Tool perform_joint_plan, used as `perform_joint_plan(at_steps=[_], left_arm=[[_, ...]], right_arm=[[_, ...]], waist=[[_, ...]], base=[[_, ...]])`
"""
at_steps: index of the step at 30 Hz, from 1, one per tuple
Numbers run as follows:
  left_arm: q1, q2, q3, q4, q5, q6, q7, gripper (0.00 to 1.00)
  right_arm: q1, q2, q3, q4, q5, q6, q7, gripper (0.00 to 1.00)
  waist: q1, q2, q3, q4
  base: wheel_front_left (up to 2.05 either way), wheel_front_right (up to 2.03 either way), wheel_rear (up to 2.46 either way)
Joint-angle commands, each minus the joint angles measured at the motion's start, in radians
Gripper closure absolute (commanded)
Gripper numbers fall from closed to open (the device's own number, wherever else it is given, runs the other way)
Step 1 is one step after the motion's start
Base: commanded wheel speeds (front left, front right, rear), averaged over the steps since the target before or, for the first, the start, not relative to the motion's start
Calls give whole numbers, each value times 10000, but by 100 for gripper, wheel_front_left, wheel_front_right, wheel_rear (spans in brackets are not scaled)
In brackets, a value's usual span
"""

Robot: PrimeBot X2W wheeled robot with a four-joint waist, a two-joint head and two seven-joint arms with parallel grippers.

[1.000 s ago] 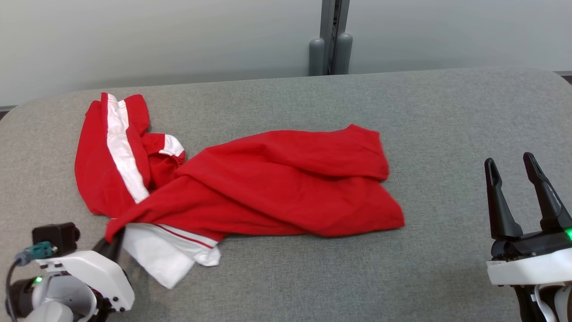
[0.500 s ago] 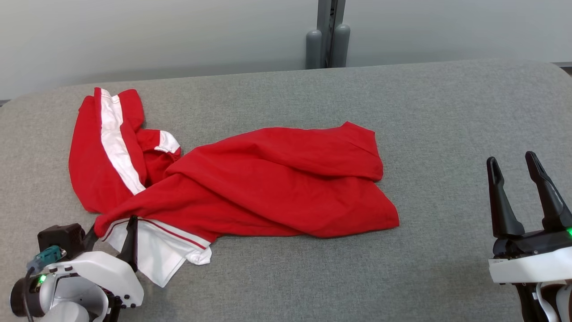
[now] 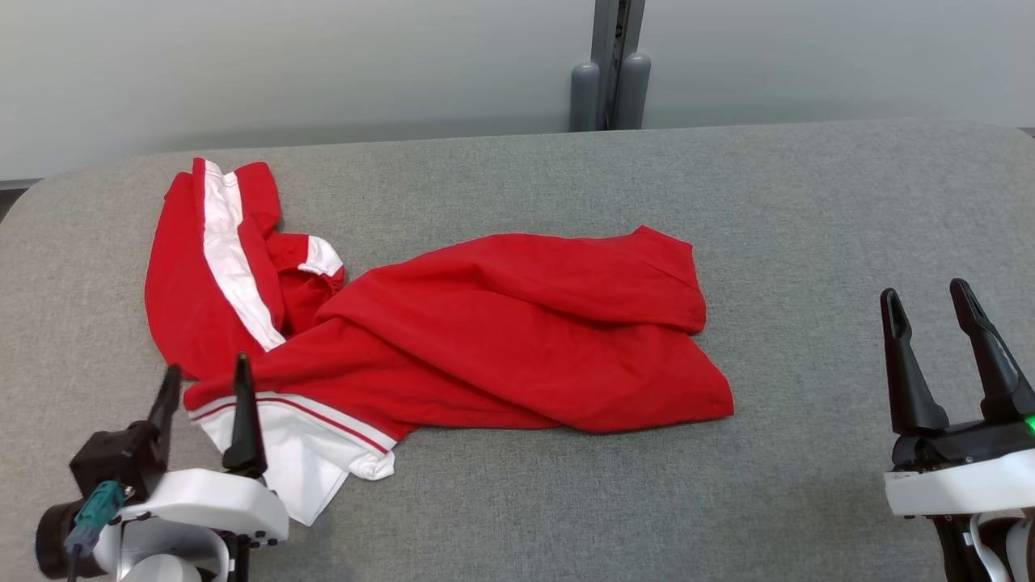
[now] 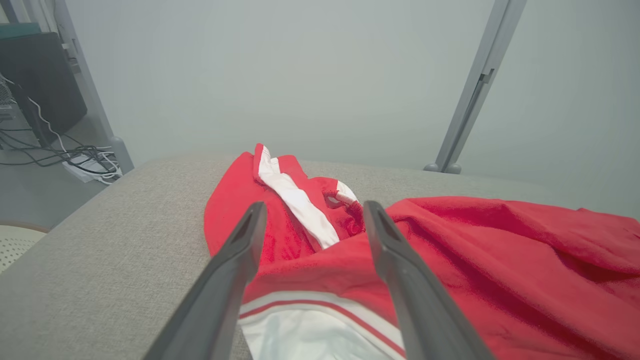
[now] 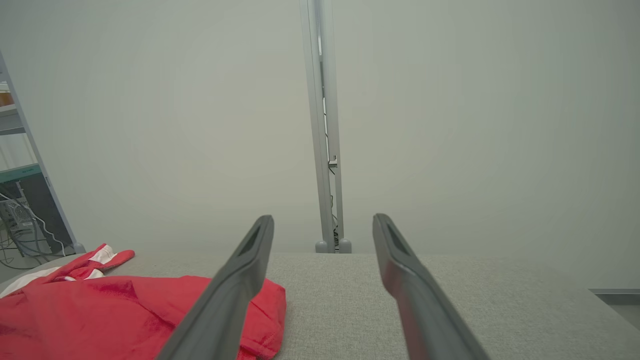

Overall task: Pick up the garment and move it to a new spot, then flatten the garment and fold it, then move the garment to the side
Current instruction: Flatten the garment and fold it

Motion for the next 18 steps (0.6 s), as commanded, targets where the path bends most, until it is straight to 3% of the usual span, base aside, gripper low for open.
perform_joint_plan(at_steps=[1,4,9,18], left_arm=[[115,1,164,6,84,147,-92,0],[268,31,396,-21,268,322,-179,0],[394,-79,361,-292,590,187,-238,0],[839,-1071,927,-1114,2239,-202,-264,0]], right_arm=[[83,-84,-42,17,13,23,-55,0],[149,-108,-32,33,4,23,-55,0],[218,-144,-19,32,-16,23,-55,0],[662,-94,260,116,29,23,-53,0]], waist=[[0,0,-12,19],[0,0,-38,56],[0,0,-92,78],[0,0,-319,78]], base=[[0,0,0],[0,0,0],[0,0,0],[0,0,0]])
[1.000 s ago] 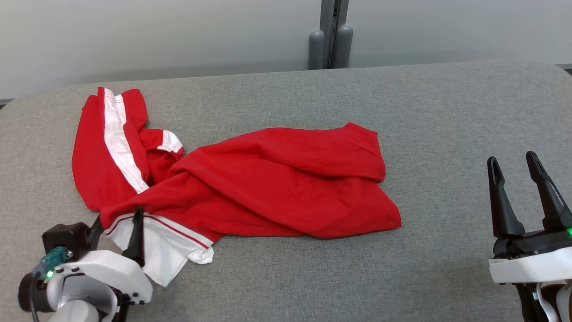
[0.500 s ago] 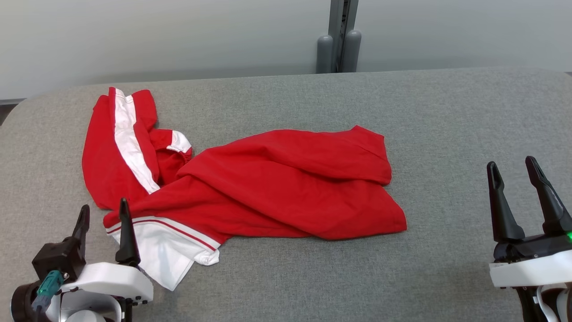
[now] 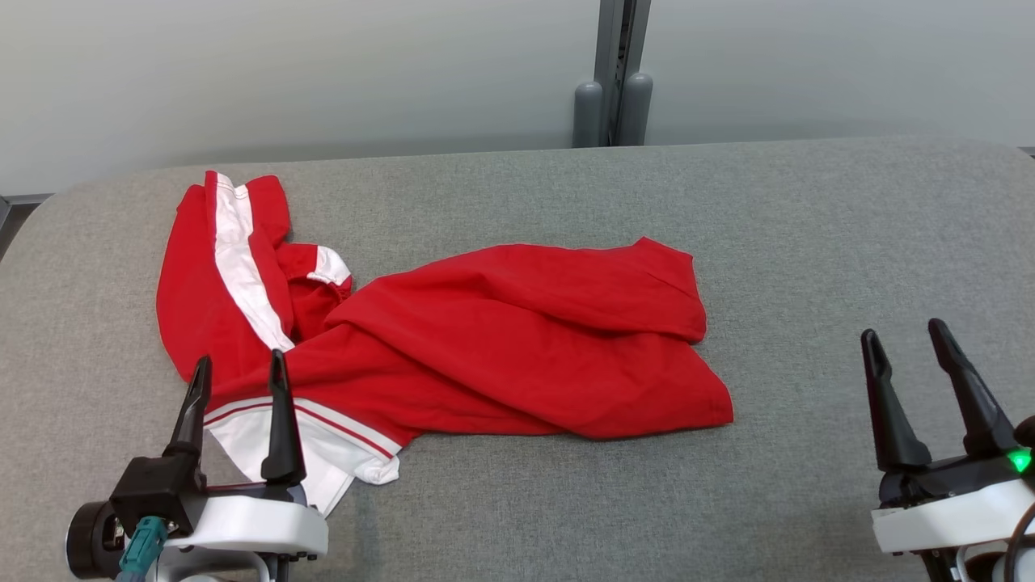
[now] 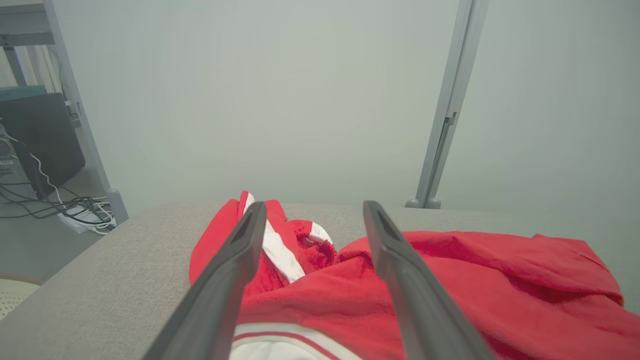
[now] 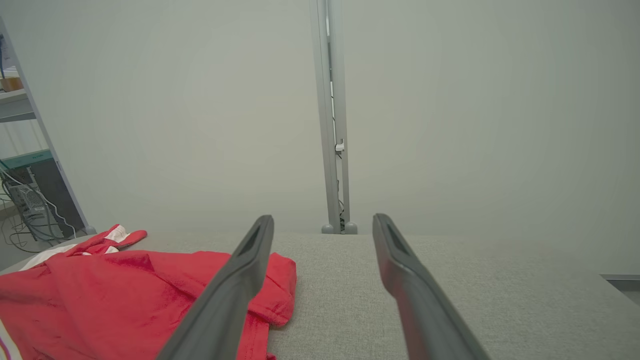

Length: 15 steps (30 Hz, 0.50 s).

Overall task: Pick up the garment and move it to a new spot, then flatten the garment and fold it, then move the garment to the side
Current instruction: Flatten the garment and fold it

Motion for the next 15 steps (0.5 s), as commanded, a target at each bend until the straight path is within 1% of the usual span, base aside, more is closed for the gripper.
perform_joint_plan(at_steps=[1,6,9,10,12,15], left_arm=[[112,-65,149,-73,213,-112,-40,0],[265,-504,517,16,511,-647,-42,0],[234,-777,694,125,655,-952,-42,0],[234,-777,694,125,655,-952,-42,0],[134,-968,734,238,757,-1161,-43,0],[38,-1189,858,392,880,-1435,-43,0]], right_arm=[[73,-49,57,70,68,23,-55,0],[31,-197,548,423,318,23,-53,0],[-179,-414,1312,1263,617,23,-44,0],[-179,-414,1312,1263,617,23,-44,0],[-483,-652,1953,2126,917,22,23,0],[-1072,-977,2833,3273,1306,23,423,0]], waist=[[0,-1,-16,12],[0,-1,-15,65],[0,-1,25,139],[0,-1,25,139],[0,-1,50,264],[0,-1,62,469]], base=[[0,0,0],[0,0,0],[0,0,0],[0,0,0],[0,0,0],[0,0,0]])
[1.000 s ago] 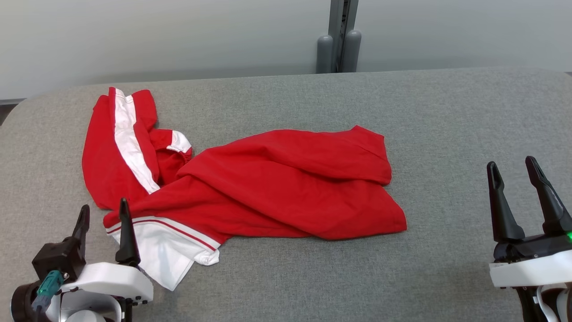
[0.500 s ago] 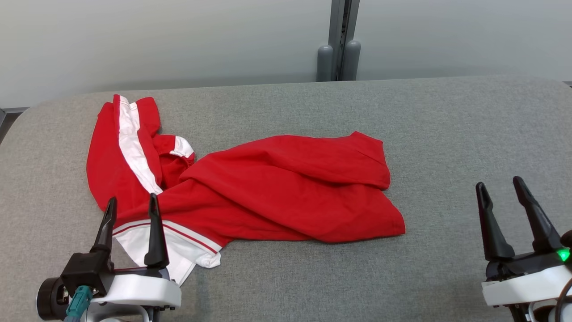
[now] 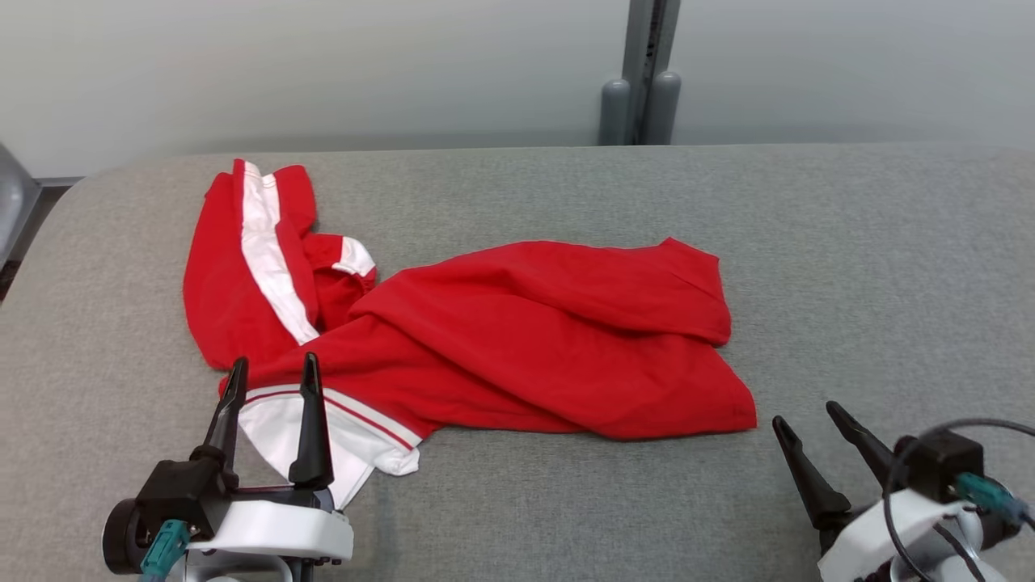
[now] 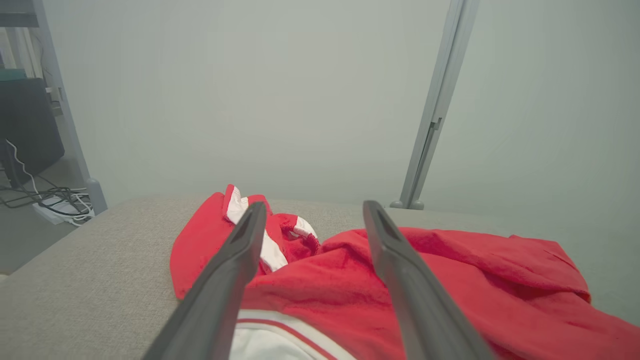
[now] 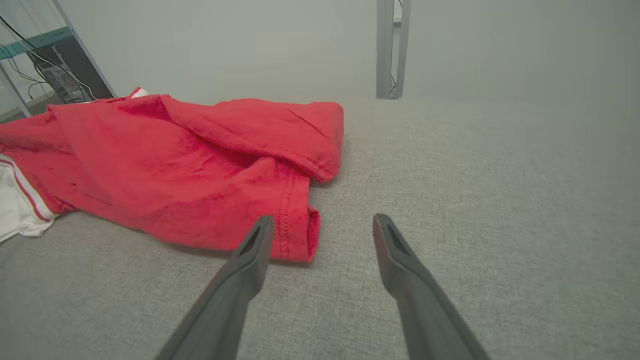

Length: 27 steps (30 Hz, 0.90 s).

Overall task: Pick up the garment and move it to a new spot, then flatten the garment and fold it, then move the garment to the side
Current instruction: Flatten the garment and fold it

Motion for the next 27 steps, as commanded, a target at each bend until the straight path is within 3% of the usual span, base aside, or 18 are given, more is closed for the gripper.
perform_joint_plan(at_steps=[1,8,20,21,22,23,24,27], left_arm=[[-116,20,84,19,87,-36,-41,0],[-100,-394,482,288,346,-469,-40,0],[0,-821,992,664,692,-1076,-41,0],[-7,-848,1018,684,717,-1102,-42,0],[-19,-872,1040,707,741,-1142,-42,0],[-33,-898,1060,726,766,-1178,-42,0],[-49,-920,1088,746,782,-1227,-42,0],[-106,-966,1160,801,830,-1303,-42,0]], right_arm=[[-149,-77,50,81,58,23,54,0],[-1239,-571,1668,1256,1245,22,1066,0],[-1949,-636,2405,2361,2286,22,763,0],[-1997,-615,2476,2428,2347,22,746,11],[-2040,-602,2551,2474,2394,22,726,51],[-2089,-580,2653,2504,2478,22,698,80],[-2134,-563,2762,2507,2528,22,649,100],[-2232,-596,3085,2580,2698,22,591,100]], waist=[[0,0,17,90],[0,0,0,549],[0,0,-75,908],[0,0,-68,906],[0,0,-69,903],[0,0,-69,900],[0,0,-68,895],[0,0,-60,866]], base=[[0,0,0],[0,0,0],[0,0,0],[0,0,0],[0,0,0],[0,0,0],[0,0,0],[0,0,0]])
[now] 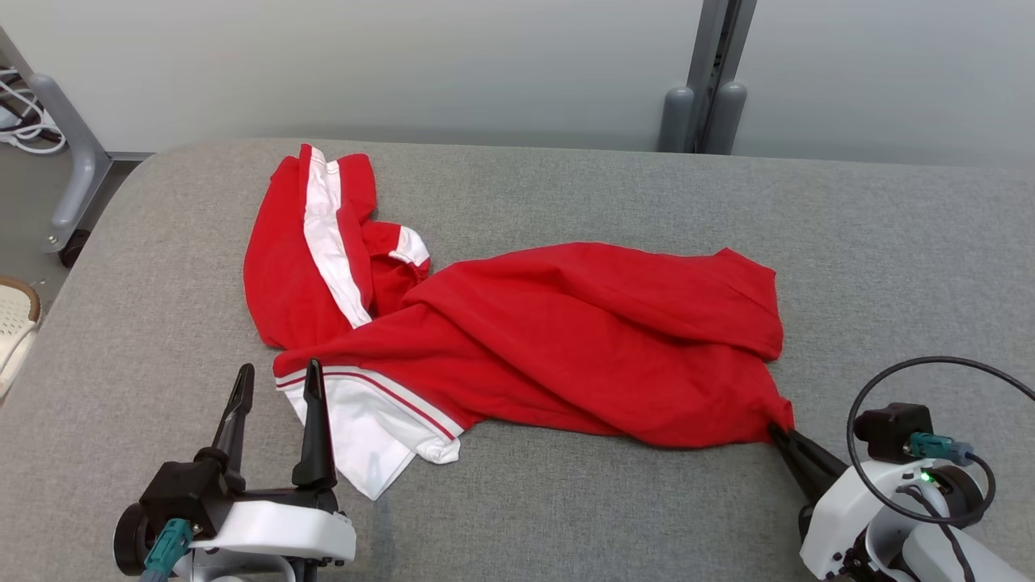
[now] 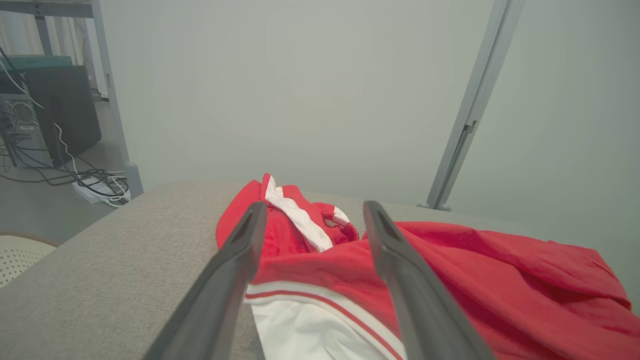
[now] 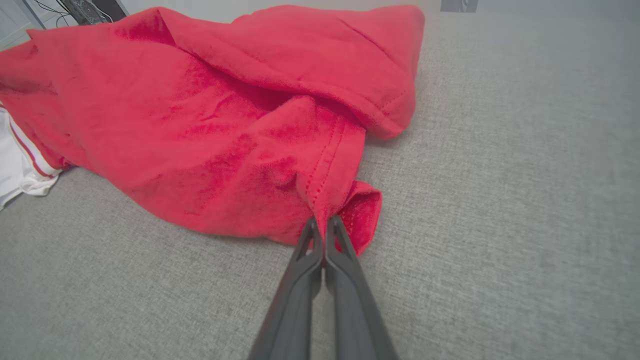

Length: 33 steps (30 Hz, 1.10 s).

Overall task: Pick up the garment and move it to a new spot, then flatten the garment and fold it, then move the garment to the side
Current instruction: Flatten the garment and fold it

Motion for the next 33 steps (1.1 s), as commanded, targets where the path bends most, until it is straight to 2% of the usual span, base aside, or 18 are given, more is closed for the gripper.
perform_joint_plan(at_steps=[1,5,8,12,13,15,19,21,23,27,33], left_arm=[[-124,10,80,47,114,-83,-42,0],[-148,-67,164,114,160,-175,-42,0],[-50,-106,271,143,206,-228,-42,0],[56,-170,367,235,214,-278,-41,0],[56,-170,367,235,214,-278,-41,0],[34,-189,372,256,221,-328,-43,0],[-5,-225,431,257,276,-370,-41,0],[-69,-234,457,233,317,-406,-41,0],[-153,-264,443,254,311,-434,-41,0],[-331,-301,310,382,234,-519,-43,0],[-518,-372,337,514,132,-487,-41,0]], right_arm=[[-118,-70,166,38,138,20,-98,100],[-136,-267,782,-336,338,20,57,100],[118,-536,1206,-1552,1005,20,278,100],[477,-1469,1683,-3869,2048,20,969,100],[477,-1469,1683,-3869,2048,20,969,100],[711,-2020,1662,-5071,2732,20,1253,100],[1079,-3031,1220,-7637,4438,22,1296,100],[1118,-3631,784,-8277,5151,12,1175,100],[1039,-3895,372,-8380,5872,16,1043,100],[589,-4192,-53,-7272,6882,16,1332,100],[-372,-3987,-81,-5242,7694,19,2182,100]], waist=[[0,-1,0,-25],[0,-1,-34,-76],[0,-1,-92,-188],[0,-1,-187,-399],[0,-1,-187,-399],[0,-1,-211,-468],[0,-1,-178,-542],[0,-1,-82,-540],[0,-1,46,-496],[0,-1,313,-254],[0,-1,626,115]], base=[[0,0,0],[0,0,0],[0,0,0],[0,0,0],[0,0,0],[0,0,0],[0,0,0],[0,0,0],[0,0,0],[0,0,0],[0,0,0]])
